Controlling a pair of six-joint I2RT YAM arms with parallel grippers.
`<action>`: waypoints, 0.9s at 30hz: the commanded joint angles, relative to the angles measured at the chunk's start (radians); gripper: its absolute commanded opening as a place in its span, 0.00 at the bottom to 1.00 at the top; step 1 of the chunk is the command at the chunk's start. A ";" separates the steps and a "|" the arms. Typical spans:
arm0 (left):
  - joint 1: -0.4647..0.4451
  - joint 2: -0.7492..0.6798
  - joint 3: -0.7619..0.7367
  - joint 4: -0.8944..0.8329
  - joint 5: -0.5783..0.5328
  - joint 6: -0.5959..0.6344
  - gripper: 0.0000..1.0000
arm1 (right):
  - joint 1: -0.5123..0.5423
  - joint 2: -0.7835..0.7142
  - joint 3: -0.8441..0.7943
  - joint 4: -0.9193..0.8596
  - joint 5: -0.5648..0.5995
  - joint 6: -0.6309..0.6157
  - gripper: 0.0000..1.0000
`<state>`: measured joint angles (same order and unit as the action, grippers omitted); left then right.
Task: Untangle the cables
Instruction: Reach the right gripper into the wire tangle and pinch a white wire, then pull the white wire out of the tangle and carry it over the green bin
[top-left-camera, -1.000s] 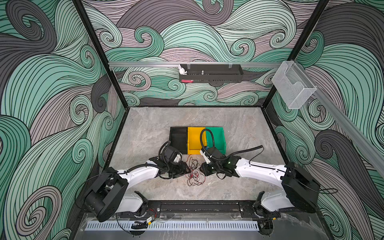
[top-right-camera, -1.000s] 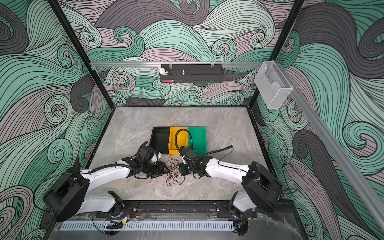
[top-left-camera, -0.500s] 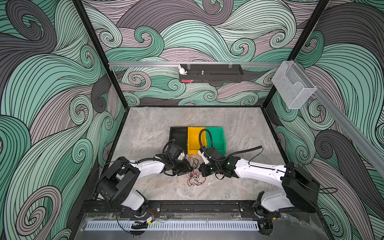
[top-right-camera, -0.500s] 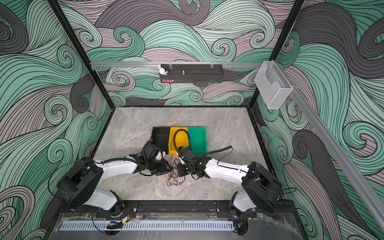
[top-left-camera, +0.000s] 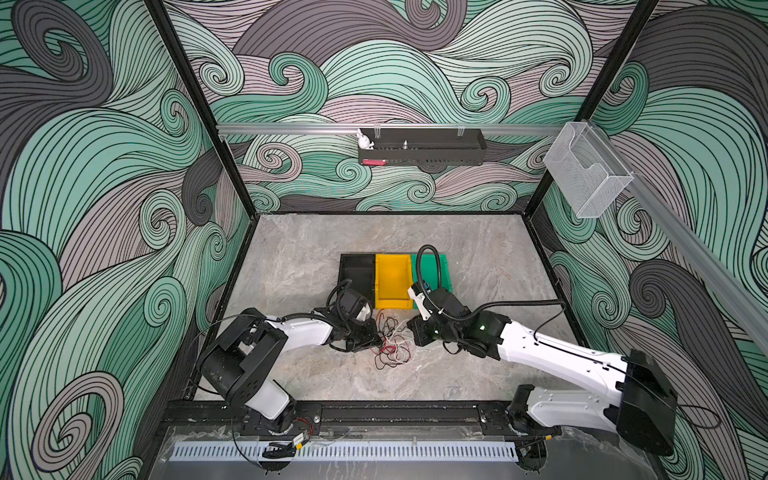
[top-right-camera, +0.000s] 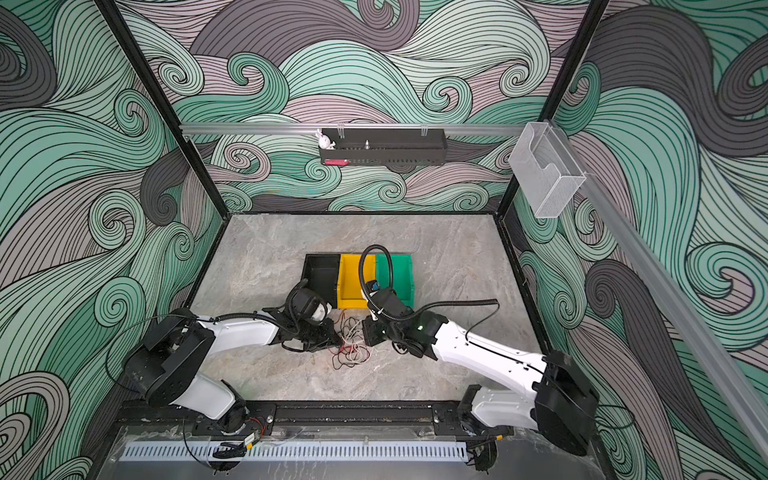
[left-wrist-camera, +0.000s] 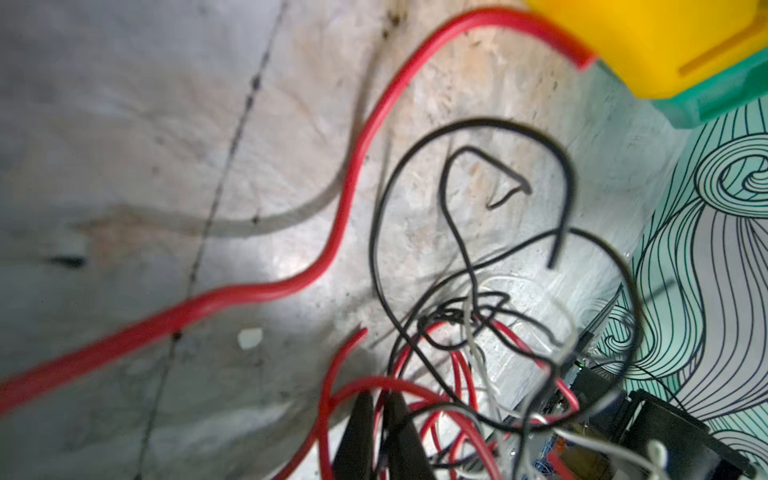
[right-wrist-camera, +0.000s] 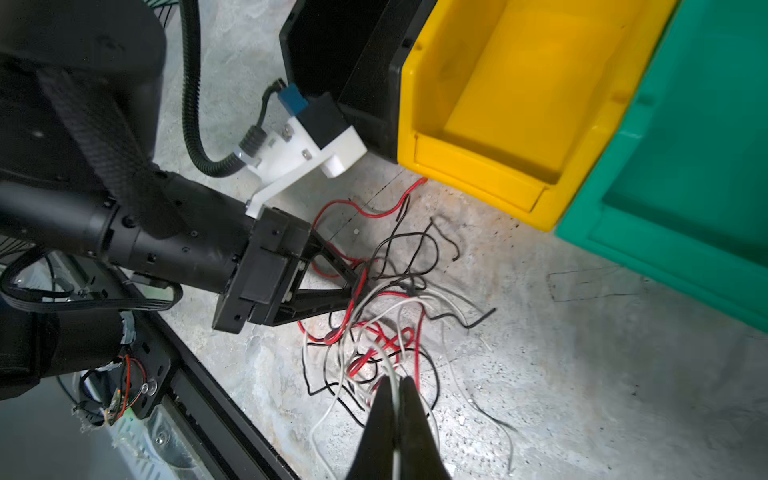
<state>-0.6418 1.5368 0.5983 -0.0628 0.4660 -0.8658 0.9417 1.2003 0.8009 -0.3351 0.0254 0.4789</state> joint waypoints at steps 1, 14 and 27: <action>-0.002 -0.004 0.021 -0.050 -0.040 0.013 0.02 | -0.033 -0.064 0.012 -0.102 0.098 -0.029 0.06; 0.045 -0.079 -0.016 -0.108 -0.072 0.023 0.00 | -0.309 -0.271 -0.030 -0.252 0.144 -0.047 0.07; 0.107 -0.169 -0.048 -0.162 -0.069 0.051 0.00 | -0.514 -0.290 0.024 -0.315 0.044 -0.079 0.07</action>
<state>-0.5442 1.3830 0.5526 -0.1867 0.4099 -0.8375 0.4320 0.9161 0.7883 -0.6357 0.1337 0.4244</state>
